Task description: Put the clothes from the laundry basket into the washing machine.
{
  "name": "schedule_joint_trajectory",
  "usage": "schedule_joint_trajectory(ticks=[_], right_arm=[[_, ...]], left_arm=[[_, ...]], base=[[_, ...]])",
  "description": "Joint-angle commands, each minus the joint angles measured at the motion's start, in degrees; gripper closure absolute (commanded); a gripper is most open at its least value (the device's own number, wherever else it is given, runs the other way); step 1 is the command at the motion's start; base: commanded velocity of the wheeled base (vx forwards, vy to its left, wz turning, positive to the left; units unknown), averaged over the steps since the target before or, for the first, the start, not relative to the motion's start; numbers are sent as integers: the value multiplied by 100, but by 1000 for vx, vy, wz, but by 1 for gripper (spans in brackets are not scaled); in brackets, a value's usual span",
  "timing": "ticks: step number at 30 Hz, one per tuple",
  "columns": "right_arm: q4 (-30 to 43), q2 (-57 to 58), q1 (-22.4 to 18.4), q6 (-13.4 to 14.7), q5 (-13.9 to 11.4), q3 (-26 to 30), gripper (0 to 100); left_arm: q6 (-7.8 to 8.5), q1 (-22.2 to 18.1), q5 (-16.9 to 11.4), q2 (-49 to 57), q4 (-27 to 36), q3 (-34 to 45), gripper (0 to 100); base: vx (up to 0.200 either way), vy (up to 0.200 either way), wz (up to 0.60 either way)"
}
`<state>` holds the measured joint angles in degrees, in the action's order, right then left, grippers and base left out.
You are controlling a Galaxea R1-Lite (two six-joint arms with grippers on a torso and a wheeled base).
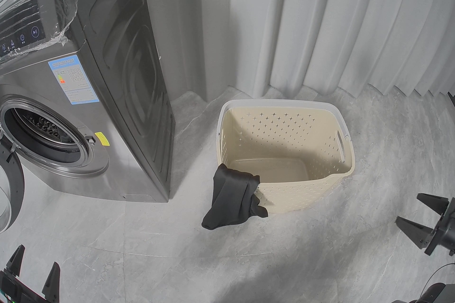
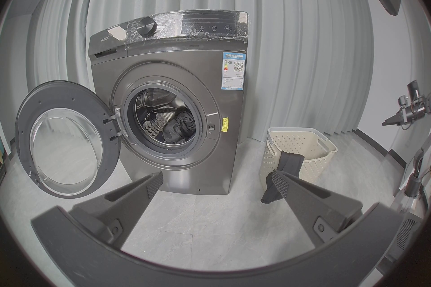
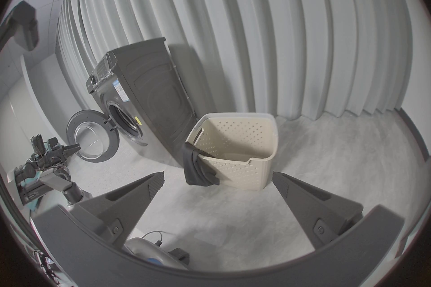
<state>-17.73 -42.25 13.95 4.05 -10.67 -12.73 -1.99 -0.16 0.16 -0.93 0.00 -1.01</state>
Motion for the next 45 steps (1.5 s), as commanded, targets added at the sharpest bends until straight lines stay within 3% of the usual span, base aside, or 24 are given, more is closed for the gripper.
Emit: schedule_joint_trajectory(ticks=[1,3,5,6,16,20,26,34,37,45], right_arm=[[-1189,-2270,592,193,-111,-81,0],[-1559,-2648,724,386,-111,-107,0],[-1559,-2648,724,386,-111,-107,0],[-2060,-3105,917,624,-85,-169,0],[-2306,-4142,1066,676,-67,-661,0],[-2560,-4608,1286,729,214,-951,0],[-2965,-5372,1690,1221,601,-1311,0],[-3431,-6295,1638,1212,627,-1830,0],[-3527,-6603,1690,1186,838,-2120,0],[-3536,-7227,1769,1195,900,-2761,0]], left_arm=[[-3,-2,2,57,-9,101,0],[-3,-2,2,57,0,101,0],[-3,-2,2,57,0,101,0],[-3,-2,2,57,0,101,0],[-3,-2,2,57,0,101,0],[-3,-2,-7,57,0,101,0],[-3,-2,-7,57,0,101,0],[-3,-2,-7,57,0,101,0],[-3,-2,-7,57,0,101,0],[-12,-2,-7,57,0,101,0]], base=[[0,0,0],[0,0,0],[0,0,0],[0,0,0],[0,0,0],[0,0,0],[0,0,0],[0,0,0],[0,0,0],[0,0,0]])
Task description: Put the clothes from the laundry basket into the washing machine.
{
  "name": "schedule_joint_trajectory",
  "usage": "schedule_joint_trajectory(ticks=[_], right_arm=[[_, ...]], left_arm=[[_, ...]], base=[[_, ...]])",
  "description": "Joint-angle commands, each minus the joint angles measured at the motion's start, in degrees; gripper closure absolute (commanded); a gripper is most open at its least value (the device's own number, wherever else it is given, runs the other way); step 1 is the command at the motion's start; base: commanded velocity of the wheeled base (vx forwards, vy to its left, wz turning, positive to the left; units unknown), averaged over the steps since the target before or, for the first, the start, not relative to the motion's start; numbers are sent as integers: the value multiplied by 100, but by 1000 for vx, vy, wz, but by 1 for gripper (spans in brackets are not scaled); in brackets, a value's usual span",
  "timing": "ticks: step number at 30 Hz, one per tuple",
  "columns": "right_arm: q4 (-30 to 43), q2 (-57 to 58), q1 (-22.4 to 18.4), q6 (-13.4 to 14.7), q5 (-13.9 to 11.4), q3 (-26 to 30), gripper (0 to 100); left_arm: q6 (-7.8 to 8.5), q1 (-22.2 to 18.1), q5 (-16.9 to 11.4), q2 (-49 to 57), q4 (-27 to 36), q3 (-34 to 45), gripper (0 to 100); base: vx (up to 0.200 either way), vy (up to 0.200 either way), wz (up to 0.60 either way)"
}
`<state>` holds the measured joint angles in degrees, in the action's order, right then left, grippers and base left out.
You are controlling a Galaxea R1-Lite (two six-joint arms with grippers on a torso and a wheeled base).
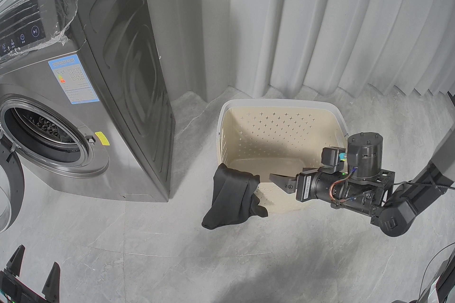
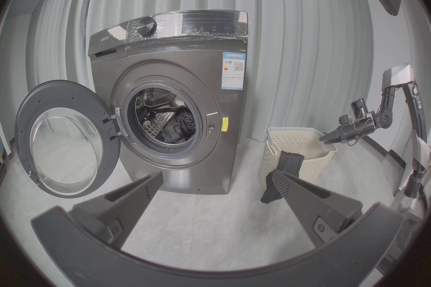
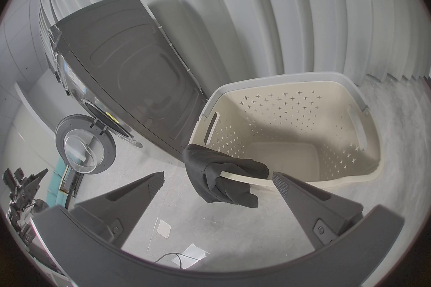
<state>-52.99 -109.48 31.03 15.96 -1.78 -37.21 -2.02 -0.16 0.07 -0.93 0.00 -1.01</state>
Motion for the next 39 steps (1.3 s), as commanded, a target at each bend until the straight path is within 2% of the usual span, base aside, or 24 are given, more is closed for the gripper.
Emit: schedule_joint_trajectory(ticks=[1,4,7,18,23,28,36,39], right_arm=[[-18,-565,62,13,11,-358,0],[-27,-724,97,21,20,-481,0],[-27,-1005,123,48,222,-753,0],[-44,-1576,255,153,275,-1254,0],[-44,-1813,431,399,283,-1500,0],[-361,-2051,615,338,301,-1535,0],[-422,-2367,589,285,301,-1808,0],[-449,-2437,606,162,301,-1896,0]], left_arm=[[-9,-2,1,57,0,101,0],[-9,-2,1,57,0,101,0],[0,-2,1,57,0,101,0],[0,-2,1,57,0,101,0],[0,-2,1,57,0,101,0],[0,-2,1,57,0,101,0],[0,-2,1,57,0,101,0],[0,-2,1,57,0,101,0]], base=[[0,0,0],[0,0,0],[0,0,0],[0,0,0],[0,0,0],[0,0,0],[0,0,0],[0,0,0]])
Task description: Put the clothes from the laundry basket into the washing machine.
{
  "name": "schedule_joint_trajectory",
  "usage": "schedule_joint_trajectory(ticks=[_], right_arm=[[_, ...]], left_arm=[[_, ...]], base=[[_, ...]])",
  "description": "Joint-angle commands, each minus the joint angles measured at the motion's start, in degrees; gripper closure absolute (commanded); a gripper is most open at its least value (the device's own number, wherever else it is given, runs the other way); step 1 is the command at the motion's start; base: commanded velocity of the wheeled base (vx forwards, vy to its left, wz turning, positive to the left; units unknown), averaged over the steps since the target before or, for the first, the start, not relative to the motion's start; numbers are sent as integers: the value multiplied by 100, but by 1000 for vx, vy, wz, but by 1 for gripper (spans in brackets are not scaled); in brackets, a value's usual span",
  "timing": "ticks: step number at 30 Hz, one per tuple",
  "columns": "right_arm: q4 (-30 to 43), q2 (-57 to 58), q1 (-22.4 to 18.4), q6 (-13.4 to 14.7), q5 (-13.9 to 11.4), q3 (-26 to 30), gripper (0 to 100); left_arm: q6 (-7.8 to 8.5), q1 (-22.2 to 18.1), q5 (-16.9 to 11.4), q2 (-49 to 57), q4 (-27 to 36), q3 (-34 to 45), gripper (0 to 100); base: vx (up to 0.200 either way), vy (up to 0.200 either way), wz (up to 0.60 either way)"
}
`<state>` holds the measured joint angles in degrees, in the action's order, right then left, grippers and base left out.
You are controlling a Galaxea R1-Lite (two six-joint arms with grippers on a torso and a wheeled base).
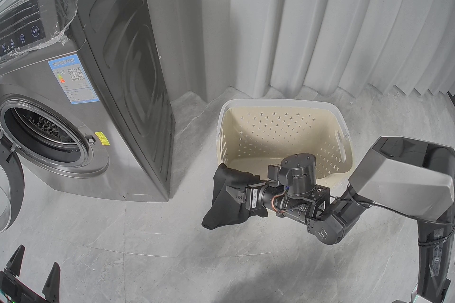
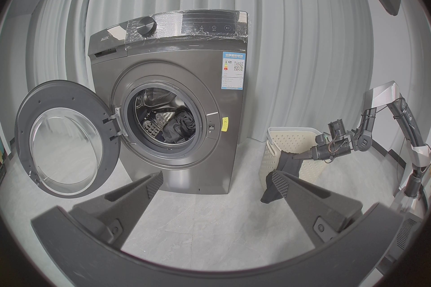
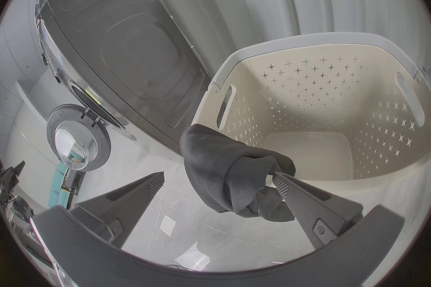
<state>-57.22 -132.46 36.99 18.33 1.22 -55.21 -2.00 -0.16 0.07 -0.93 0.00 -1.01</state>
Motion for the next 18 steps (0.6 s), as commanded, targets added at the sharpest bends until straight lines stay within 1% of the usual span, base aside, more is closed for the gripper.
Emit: schedule_joint_trajectory(ticks=[1,3,4,12,15,18], right_arm=[[-70,-148,28,-111,1,-113,0],[-131,-210,37,-146,1,-148,0],[-149,-236,37,-146,1,-157,100],[-210,-183,10,-155,10,-95,100],[-210,-69,2,-172,10,37,100],[-210,159,-16,-269,10,274,100]], left_arm=[[-2,-2,1,57,-9,101,0],[-2,-2,1,57,0,101,0],[-2,-2,1,57,0,101,0],[-2,-2,1,57,0,101,0],[-2,-2,1,57,0,101,0],[-2,-2,1,57,0,101,0]], base=[[0,0,0],[0,0,0],[0,0,0],[0,0,0],[0,0,0],[0,0,0]])
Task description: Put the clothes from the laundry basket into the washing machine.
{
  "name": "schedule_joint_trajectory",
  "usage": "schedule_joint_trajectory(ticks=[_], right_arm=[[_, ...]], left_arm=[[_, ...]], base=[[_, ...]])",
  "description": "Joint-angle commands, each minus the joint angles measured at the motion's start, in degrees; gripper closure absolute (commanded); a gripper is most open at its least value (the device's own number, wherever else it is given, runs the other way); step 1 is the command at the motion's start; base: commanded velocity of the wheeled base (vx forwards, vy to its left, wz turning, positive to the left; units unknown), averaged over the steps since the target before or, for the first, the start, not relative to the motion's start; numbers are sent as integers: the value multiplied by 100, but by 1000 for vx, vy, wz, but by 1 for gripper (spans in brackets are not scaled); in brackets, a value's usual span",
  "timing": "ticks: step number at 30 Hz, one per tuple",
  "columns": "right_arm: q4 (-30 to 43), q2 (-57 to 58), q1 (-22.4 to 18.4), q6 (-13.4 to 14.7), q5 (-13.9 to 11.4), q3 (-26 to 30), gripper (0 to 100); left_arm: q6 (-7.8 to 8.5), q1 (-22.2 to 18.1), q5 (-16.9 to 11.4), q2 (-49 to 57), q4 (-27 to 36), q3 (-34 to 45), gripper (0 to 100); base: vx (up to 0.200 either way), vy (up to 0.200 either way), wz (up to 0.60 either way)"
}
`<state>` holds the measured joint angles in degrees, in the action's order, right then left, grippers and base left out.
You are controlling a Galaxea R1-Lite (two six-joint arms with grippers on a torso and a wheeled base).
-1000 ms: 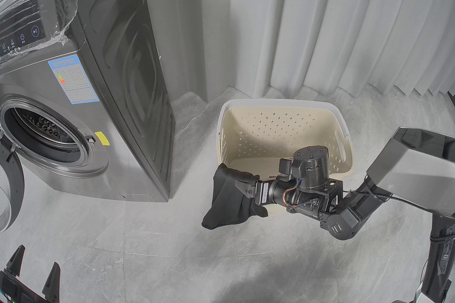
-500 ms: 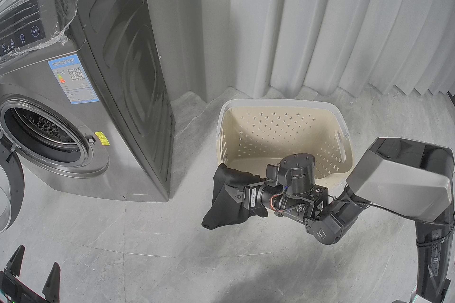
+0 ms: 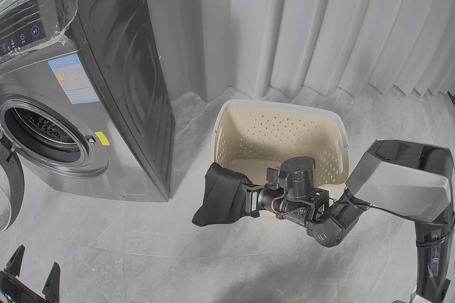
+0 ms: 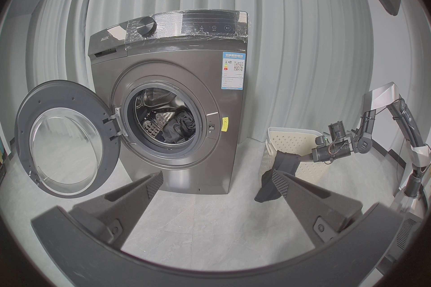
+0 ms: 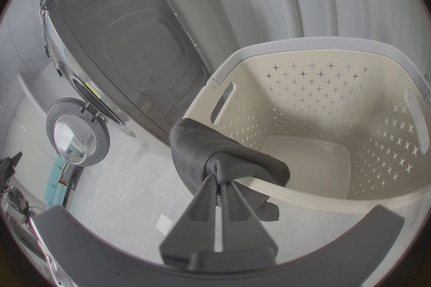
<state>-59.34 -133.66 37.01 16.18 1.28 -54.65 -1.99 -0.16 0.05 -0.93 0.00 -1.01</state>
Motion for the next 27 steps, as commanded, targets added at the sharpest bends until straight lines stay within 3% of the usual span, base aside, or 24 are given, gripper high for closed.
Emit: schedule_joint_trajectory(ticks=[1,9,15,16,27], right_arm=[[2,349,-18,-62,4,306,100],[2,841,-45,-141,57,1027,100],[-288,657,-80,-247,48,1044,100],[-359,560,-80,-282,39,1027,0],[-657,112,-62,-431,-225,877,0]], left_arm=[[-3,-2,4,57,0,101,0],[-3,-2,4,57,0,101,0],[-3,-2,4,57,0,101,0],[-3,-2,4,57,0,101,0],[-3,-2,4,57,0,101,0]], base=[[0,0,0],[0,0,0],[0,0,0],[0,0,0],[0,0,0]])
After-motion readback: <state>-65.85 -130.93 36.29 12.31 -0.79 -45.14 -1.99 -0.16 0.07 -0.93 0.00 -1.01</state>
